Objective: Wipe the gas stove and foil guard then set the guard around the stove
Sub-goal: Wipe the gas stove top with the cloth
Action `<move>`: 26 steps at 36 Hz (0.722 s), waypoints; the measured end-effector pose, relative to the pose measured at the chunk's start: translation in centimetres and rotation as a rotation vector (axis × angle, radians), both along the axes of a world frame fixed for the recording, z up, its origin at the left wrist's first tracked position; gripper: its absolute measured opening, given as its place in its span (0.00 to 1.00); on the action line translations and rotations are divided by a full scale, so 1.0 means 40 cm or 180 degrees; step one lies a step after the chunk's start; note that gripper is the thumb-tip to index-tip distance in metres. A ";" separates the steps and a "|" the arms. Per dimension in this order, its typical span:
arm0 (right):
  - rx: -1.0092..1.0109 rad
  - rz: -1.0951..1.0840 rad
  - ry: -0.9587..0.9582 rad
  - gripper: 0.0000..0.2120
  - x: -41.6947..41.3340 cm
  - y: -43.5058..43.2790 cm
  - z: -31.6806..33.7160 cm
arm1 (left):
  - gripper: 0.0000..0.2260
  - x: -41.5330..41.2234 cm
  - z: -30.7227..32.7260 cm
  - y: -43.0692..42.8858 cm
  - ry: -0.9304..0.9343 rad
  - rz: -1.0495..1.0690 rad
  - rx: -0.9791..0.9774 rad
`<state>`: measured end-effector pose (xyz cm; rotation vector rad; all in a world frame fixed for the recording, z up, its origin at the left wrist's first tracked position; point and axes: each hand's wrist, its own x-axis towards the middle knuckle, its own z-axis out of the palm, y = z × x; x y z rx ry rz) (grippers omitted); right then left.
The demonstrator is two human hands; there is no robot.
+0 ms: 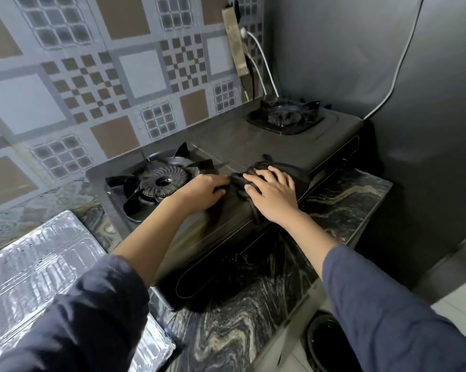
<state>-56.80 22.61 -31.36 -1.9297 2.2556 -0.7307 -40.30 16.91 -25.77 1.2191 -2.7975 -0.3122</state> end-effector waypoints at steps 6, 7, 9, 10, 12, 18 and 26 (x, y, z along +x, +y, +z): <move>-0.0005 -0.0011 -0.0010 0.19 0.030 0.017 -0.002 | 0.17 0.024 0.000 0.016 0.0003 -0.0047 -0.0073; -0.0008 -0.0016 -0.0017 0.18 0.034 0.018 -0.002 | 0.17 0.027 0.000 0.018 0.0012 -0.0053 -0.0097; -0.0006 -0.0026 -0.0016 0.18 0.042 0.021 -0.003 | 0.17 0.033 -0.002 0.023 0.0029 -0.0047 -0.0135; -0.0008 -0.0027 -0.0016 0.18 0.045 0.022 -0.004 | 0.17 0.035 -0.003 0.024 0.0039 -0.0036 -0.0152; -0.0006 -0.0024 -0.0024 0.18 0.049 0.024 -0.004 | 0.16 0.040 -0.008 0.027 0.0078 -0.0022 -0.0208; 0.0056 0.0063 -0.0011 0.18 0.045 0.026 -0.001 | 0.16 0.057 -0.017 0.042 0.0286 0.0049 -0.0216; 0.0102 0.0318 -0.0018 0.18 0.047 0.038 0.004 | 0.16 0.085 -0.025 0.071 0.0366 0.0457 -0.0104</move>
